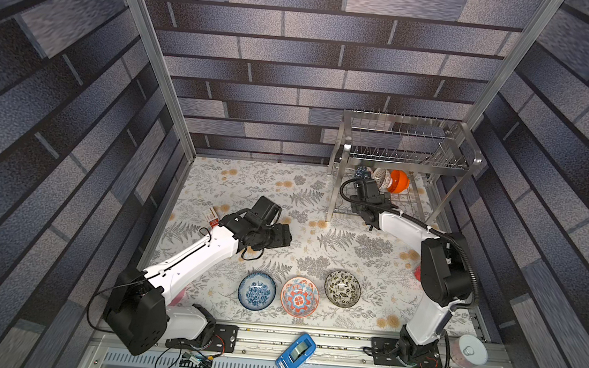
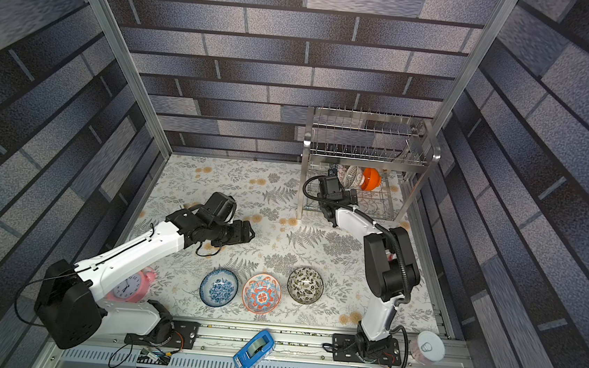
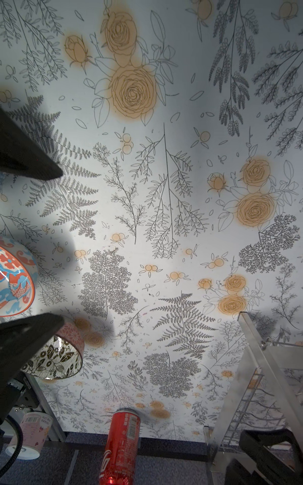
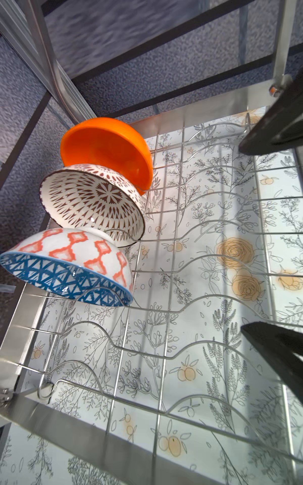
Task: Load bowls into a dish rack
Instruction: Pick up the bowl from the bottom-center of the table.
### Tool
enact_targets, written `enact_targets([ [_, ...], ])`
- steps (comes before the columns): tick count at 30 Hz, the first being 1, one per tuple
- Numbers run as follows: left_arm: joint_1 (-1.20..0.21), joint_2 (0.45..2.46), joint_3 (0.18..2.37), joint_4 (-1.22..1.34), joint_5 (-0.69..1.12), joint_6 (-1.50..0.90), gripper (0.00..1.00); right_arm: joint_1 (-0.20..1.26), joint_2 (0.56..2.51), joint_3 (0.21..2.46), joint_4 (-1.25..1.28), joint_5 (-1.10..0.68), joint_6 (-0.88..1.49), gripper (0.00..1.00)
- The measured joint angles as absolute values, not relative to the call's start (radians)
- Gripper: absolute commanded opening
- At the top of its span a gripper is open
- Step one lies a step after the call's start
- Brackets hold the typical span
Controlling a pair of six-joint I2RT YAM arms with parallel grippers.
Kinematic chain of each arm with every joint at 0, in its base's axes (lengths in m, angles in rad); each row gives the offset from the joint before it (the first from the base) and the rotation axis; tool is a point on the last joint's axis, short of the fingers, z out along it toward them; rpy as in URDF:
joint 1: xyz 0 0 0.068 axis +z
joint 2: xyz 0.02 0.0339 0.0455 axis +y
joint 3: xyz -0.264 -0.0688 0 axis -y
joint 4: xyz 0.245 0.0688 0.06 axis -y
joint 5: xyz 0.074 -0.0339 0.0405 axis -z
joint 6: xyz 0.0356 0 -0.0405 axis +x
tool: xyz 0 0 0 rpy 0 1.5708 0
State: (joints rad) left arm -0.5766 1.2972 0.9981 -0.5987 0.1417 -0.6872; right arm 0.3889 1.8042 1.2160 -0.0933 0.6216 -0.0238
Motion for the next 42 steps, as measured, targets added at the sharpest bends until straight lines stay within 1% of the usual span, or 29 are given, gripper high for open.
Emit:
enact_targets([
  [6, -0.582, 1.236, 0.971, -0.617, 0.118, -0.694, 0.83, 0.393, 1.720, 1.131, -0.103, 0.604, 0.023, 1.00],
  [12, -0.584, 1.164, 0.938, -0.653, 0.085, -0.712, 0.83, 0.406, 1.594, 1.060, -0.134, 0.573, 0.074, 0.98],
  [18, -0.584, 1.076, 0.905, -0.728, 0.035, -0.747, 0.81, 0.466, 1.471, 1.013, -0.208, 0.505, 0.133, 0.97],
  [27, -0.584, 0.917, 0.830, -0.878, -0.050, -0.830, 0.73, 0.651, 1.380, 1.012, -0.331, 0.350, 0.247, 0.95],
  [31, -0.584, 0.864, 0.791, -0.932, -0.063, -0.865, 0.62, 0.691, 1.359, 0.992, -0.360, 0.263, 0.328, 0.95],
  [37, -0.589, 0.814, 0.742, -0.985, -0.064, -0.907, 0.61, 0.737, 1.295, 0.911, -0.363, 0.137, 0.487, 0.94],
  [42, -0.604, 0.794, 0.705, -1.010, -0.060, -0.936, 0.60, 0.798, 1.301, 0.881, -0.354, 0.070, 0.576, 0.93],
])
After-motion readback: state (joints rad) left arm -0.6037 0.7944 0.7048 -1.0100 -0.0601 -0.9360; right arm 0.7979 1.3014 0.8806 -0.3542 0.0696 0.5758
